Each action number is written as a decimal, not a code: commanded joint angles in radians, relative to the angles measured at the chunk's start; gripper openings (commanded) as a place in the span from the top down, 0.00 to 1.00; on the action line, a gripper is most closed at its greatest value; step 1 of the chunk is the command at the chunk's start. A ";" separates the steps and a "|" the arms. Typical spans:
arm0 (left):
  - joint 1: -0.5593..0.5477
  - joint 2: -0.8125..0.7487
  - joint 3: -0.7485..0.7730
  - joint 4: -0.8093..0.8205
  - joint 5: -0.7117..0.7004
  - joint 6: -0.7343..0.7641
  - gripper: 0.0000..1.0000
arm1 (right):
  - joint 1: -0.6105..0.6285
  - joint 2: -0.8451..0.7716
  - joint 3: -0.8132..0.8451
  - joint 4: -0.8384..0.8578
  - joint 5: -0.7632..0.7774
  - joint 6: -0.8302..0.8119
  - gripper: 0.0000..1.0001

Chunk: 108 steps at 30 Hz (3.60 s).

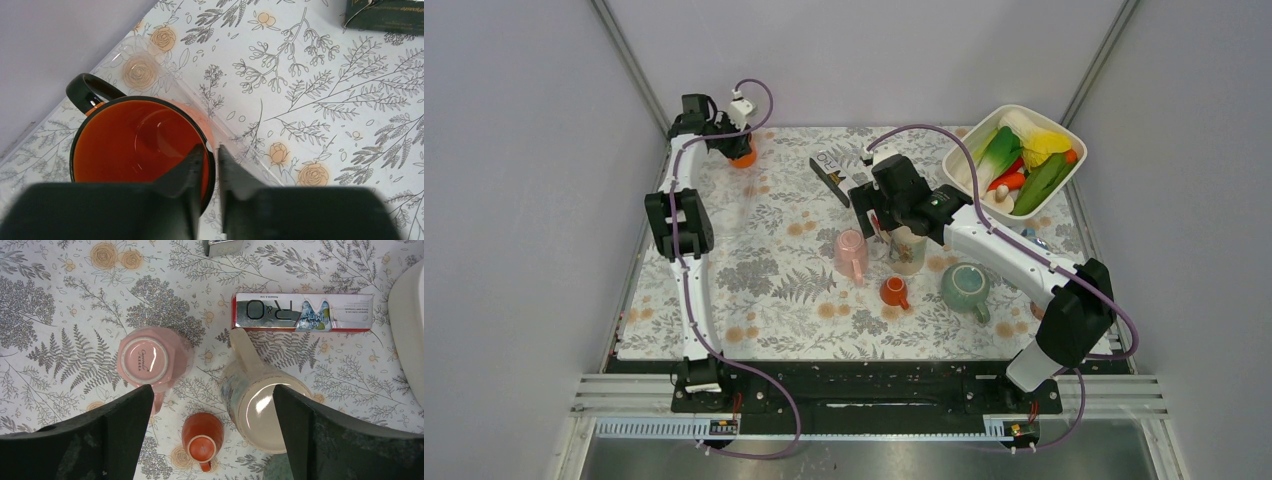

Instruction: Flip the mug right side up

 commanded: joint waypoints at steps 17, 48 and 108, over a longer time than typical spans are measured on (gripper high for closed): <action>-0.026 -0.553 -0.395 0.127 -0.103 -0.186 0.01 | -0.008 -0.207 -0.137 0.001 -0.054 -0.052 0.01; -0.027 -1.266 -1.245 -0.006 -0.067 -0.460 0.01 | 0.176 0.220 -0.312 0.478 0.087 0.259 0.73; -0.258 -1.390 -0.908 0.079 -0.190 -0.713 1.00 | 0.125 -0.134 -0.277 0.834 -0.363 0.373 0.01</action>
